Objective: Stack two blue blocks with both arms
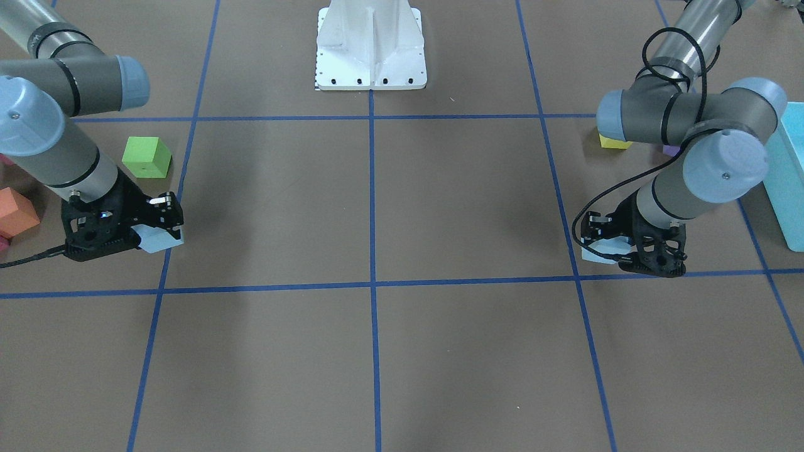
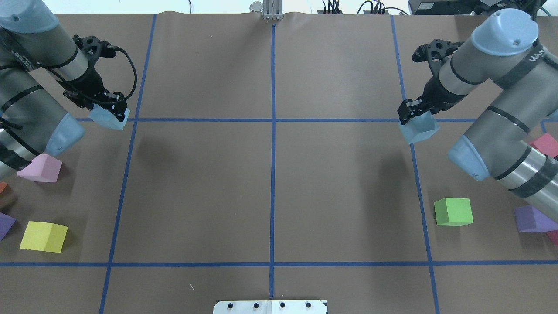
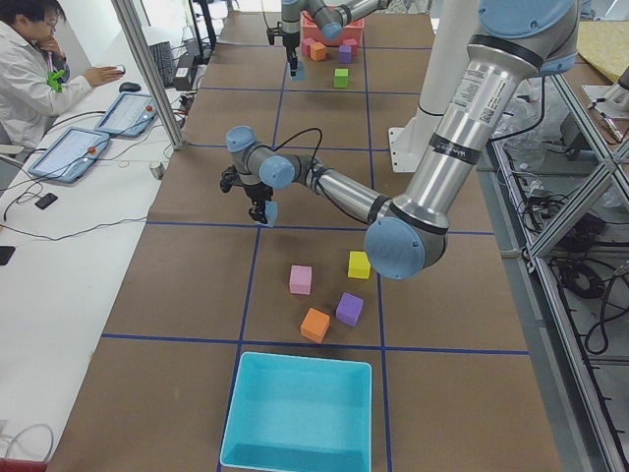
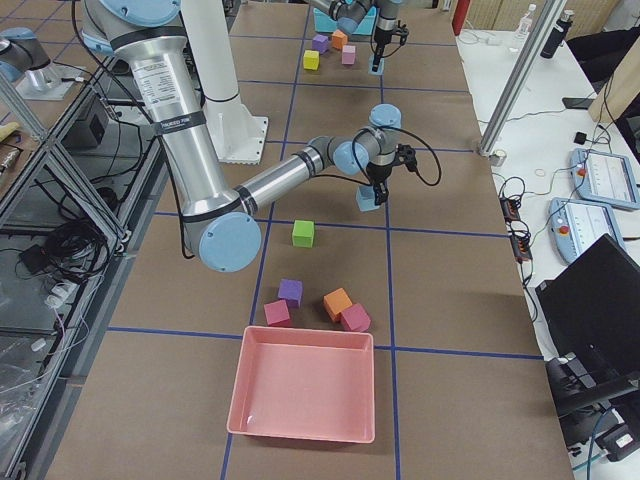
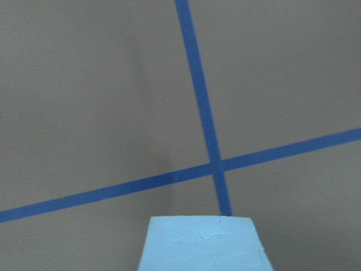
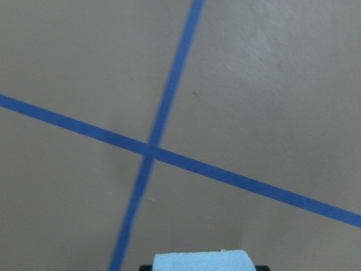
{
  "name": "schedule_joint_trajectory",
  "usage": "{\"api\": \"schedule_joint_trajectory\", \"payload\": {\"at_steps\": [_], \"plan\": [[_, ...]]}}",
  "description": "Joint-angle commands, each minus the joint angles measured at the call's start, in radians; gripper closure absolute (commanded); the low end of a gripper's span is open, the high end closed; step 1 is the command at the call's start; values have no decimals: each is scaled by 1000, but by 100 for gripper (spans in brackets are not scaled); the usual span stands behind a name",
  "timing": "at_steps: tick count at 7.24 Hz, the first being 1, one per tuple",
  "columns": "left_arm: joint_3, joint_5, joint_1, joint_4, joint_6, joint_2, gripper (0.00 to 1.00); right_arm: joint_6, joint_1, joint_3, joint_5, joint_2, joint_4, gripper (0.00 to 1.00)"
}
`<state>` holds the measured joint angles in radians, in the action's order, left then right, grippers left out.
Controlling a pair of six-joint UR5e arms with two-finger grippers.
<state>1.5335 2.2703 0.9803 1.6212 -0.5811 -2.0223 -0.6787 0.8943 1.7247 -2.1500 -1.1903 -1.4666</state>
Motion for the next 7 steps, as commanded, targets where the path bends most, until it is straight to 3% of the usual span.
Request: {"api": "schedule_joint_trajectory", "payload": {"at_steps": [1,5,7], "plan": [[8,17,0,-4,-202,-61,54,-221,-102,-4,21,117,-12,34],[57,38,-11,-59,-442,-118,54,-528,-259,-120,198,331,-8,34],[68,38,-38,-66,-519,-139,54,-603,-331,-226,332,415,-3,34]]}}
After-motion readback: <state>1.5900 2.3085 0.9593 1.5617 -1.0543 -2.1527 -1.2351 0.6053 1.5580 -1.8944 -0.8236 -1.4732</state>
